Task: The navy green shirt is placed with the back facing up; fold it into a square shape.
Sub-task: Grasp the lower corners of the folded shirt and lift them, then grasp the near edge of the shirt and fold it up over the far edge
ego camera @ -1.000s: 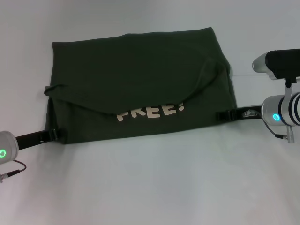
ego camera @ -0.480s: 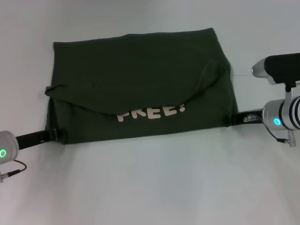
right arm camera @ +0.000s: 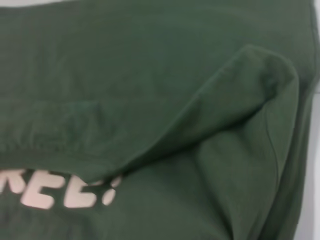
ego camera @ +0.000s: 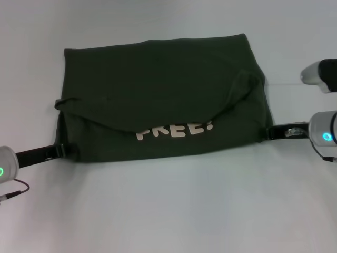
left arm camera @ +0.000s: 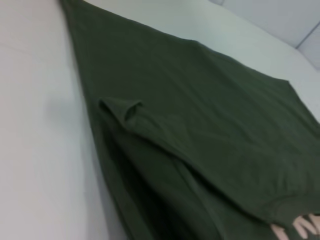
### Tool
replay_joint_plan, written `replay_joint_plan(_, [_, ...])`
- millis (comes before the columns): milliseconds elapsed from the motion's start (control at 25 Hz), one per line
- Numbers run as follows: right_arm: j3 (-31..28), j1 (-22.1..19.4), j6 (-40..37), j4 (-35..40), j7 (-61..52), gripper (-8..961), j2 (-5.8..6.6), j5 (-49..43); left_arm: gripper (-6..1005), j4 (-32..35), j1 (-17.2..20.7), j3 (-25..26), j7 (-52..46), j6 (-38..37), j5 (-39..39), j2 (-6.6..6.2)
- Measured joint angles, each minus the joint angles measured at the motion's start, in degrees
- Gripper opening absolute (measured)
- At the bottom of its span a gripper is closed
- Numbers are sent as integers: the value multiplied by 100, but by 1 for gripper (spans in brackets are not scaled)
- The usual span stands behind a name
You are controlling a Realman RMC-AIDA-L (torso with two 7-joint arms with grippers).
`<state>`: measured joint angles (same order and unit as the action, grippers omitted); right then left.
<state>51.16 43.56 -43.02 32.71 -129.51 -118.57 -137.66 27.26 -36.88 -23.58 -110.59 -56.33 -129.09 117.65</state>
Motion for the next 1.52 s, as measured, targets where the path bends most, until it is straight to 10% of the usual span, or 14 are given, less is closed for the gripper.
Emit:
replay_joint_plan(1000, [-1280,-2151,-5092,2138,838,49,94,852,41,1615,250,884,-475,-4999,-2504,-616])
replay_joint_plan(1520, [-2523,-1564,-5013,1196,1194,51,587,1754,41,1332,-227,1779,-841,-4653,-1641,-920])
